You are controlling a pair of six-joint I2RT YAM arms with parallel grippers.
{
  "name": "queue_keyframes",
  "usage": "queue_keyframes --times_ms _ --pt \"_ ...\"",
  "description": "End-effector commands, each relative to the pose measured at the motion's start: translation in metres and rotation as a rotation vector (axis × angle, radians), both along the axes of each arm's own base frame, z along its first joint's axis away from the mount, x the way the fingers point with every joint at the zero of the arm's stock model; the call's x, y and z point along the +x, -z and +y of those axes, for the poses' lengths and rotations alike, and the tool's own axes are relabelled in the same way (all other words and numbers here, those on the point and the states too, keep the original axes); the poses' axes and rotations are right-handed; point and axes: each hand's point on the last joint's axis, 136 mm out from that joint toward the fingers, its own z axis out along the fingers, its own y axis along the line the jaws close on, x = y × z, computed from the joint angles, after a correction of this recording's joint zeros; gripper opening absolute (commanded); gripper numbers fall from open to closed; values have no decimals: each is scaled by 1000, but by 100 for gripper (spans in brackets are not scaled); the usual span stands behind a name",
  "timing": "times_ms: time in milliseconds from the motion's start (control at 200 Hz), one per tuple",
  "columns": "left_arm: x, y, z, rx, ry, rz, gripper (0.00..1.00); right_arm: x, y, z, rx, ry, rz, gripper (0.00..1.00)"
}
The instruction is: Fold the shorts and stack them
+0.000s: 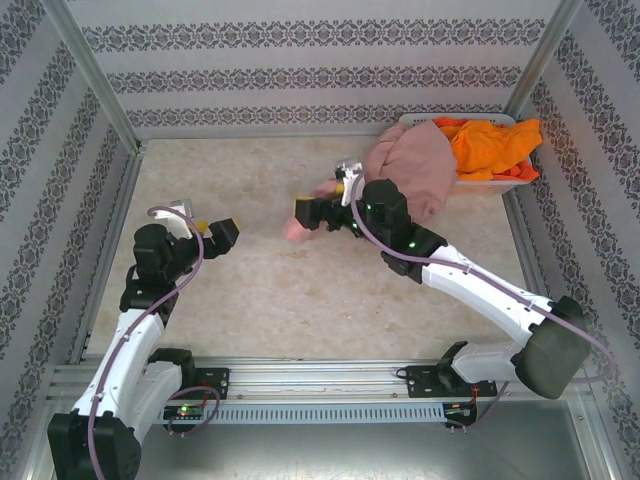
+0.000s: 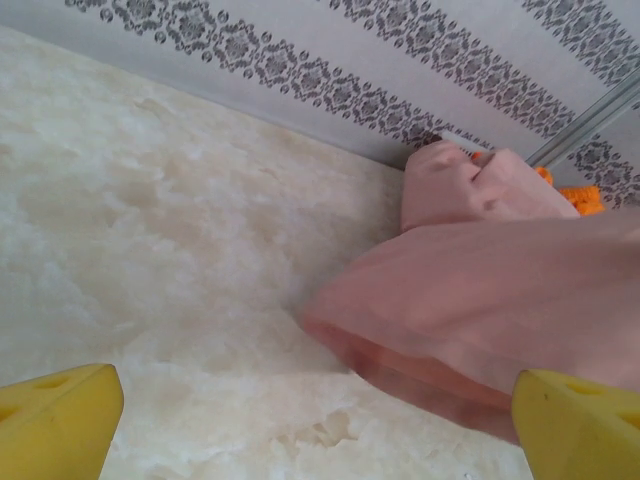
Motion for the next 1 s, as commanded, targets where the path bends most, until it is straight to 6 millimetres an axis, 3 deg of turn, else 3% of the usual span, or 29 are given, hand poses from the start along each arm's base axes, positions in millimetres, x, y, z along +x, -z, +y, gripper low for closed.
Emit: queue_keyframes --times_ms 0,115,220,290,420,505,600,699,864,994 --pt "-2 -24 3 -11 -18 -46 100 1 -8 -43 -105 122 -101 98" --pt "-4 -20 3 -24 -22 -6 100 -4 23 -75 -223 172 -29 98" --pt "-4 -14 -2 -62 3 32 100 -12 48 -89 -294 161 50 98" --pt "-3 -8 -7 -81 24 57 99 -19 62 -82 -316 95 106 98" --pt "1 -2 -14 -96 45 85 97 -36 74 -47 -252 -86 233 98" --pt "1 -4 -22 -111 77 86 96 -30 74 -52 -241 -44 245 98" --pt "-1 0 -39 -114 135 108 95 -14 75 -85 -227 118 242 98" --pt "-5 14 -64 -92 215 153 93 1 83 -131 -117 259 355 98" --pt "-12 39 -116 28 355 202 92 10 116 -213 23 539 501 98" --pt "-13 62 -152 129 455 252 88 6 142 -244 67 656 578 98"
